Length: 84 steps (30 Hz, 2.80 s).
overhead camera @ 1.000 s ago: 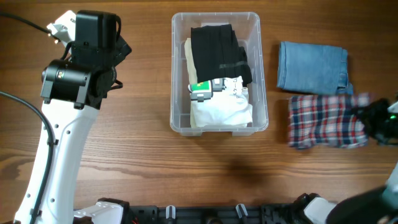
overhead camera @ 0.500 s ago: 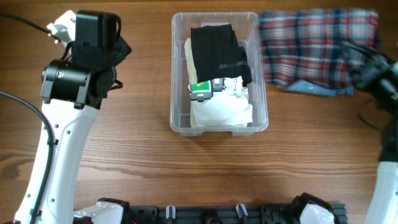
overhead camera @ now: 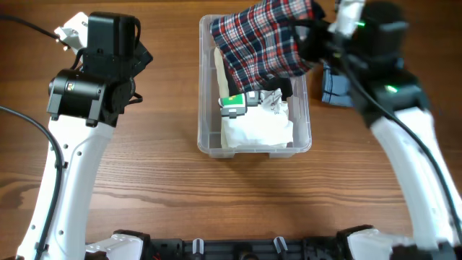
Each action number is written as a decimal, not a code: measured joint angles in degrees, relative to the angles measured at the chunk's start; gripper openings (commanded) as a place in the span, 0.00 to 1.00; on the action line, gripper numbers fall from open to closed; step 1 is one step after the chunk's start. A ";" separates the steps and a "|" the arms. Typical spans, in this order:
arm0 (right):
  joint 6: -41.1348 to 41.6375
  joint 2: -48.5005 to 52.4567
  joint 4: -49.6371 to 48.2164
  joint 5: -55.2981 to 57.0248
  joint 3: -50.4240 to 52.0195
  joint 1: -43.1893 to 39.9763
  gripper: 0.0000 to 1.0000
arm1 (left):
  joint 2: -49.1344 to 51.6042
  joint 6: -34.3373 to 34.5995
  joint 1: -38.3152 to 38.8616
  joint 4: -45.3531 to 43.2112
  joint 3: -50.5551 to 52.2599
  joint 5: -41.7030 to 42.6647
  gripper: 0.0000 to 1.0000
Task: Pack container
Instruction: 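Lift the plaid shirt with the right gripper and lower it into the container, then release the plaid shirt and move the right gripper to the blue jeans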
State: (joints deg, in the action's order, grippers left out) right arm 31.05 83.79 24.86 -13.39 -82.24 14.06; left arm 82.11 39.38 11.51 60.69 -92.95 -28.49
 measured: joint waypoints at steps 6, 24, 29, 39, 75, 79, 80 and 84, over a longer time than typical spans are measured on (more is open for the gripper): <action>5.75 7.74 -8.76 6.36 -0.11 1.86 0.04 | 0.00 0.00 0.00 0.00 0.00 -0.02 1.00; 15.52 23.61 -18.10 -6.58 -0.44 1.20 0.04 | 0.00 0.00 0.00 0.00 0.00 0.00 1.00; 13.03 24.22 -17.55 -6.08 -0.44 1.01 0.04 | 0.00 0.00 0.00 0.00 0.00 0.00 1.00; 8.46 24.65 -8.76 2.60 -1.18 1.05 0.04 | 0.00 0.00 0.00 0.00 0.00 -0.02 1.00; -25.73 16.13 -4.04 11.52 -4.57 1.92 0.08 | 0.00 0.00 0.00 0.00 0.00 -0.02 1.00; -25.11 18.75 -3.23 11.47 -4.59 1.92 0.07 | 0.00 0.00 0.00 0.00 0.00 0.00 1.00; -25.11 19.63 -3.02 11.50 -4.59 1.92 0.07 | 0.00 0.00 0.00 0.02 0.00 -0.02 1.00; -25.09 26.67 -1.81 10.40 -4.59 1.92 0.11 | 0.00 0.00 0.00 0.00 0.00 -0.02 1.00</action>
State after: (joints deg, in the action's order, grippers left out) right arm 5.96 110.45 23.05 -2.98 -86.83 15.99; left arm 82.11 39.38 11.51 60.69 -92.95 -28.51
